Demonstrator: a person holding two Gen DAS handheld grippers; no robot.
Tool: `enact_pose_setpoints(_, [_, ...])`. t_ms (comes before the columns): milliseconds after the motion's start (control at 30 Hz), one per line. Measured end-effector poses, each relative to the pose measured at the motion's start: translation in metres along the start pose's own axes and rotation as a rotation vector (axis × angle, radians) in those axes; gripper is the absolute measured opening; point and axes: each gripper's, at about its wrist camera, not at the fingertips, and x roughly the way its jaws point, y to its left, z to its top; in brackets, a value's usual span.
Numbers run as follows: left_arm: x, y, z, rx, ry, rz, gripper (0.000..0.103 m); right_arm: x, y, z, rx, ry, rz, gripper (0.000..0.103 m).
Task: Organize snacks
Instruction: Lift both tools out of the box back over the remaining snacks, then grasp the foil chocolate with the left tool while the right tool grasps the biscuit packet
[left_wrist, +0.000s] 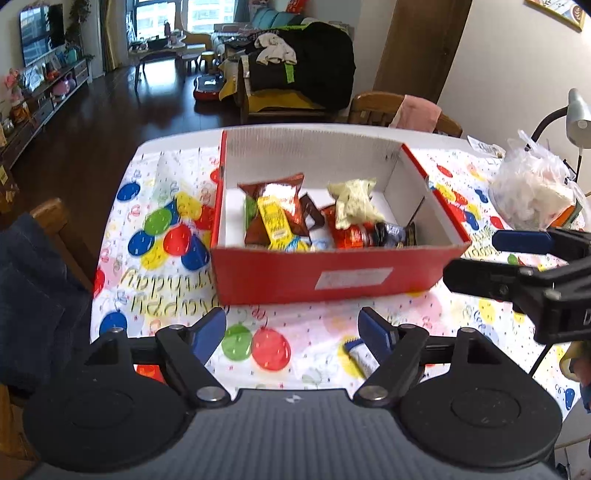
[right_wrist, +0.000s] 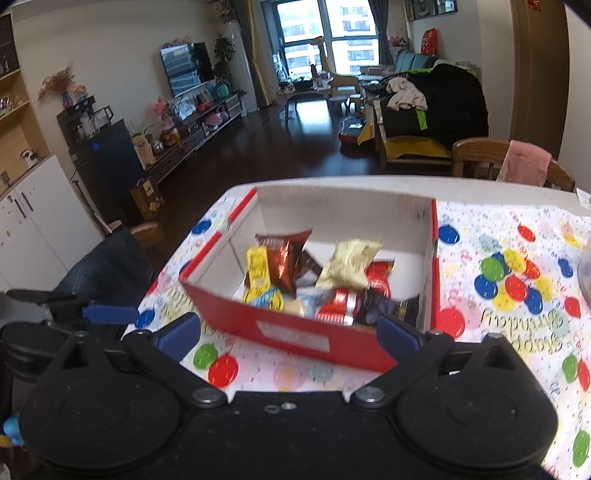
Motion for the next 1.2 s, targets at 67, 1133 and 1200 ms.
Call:
enact_pose_setpoints(67, [0.001, 0.003, -0.007, -0.012, 0.012, 0.001, 0.079, 0.002, 0.0, -0.009, -0.006, 0.013, -0.002, 0.103])
enact_pose_setpoints(1133, [0.047, 0.0, -0.09, 0.098, 0.142, -0.022, 0.079, 0.096, 0.01, -0.083, -0.143, 0.313, -0.08, 0.077])
enact_pose_setpoints(1200, [0.049, -0.002, -0.09, 0.102, 0.143, -0.024, 0.079, 0.099, 0.011, -0.084, -0.143, 0.32, -0.077, 0.073])
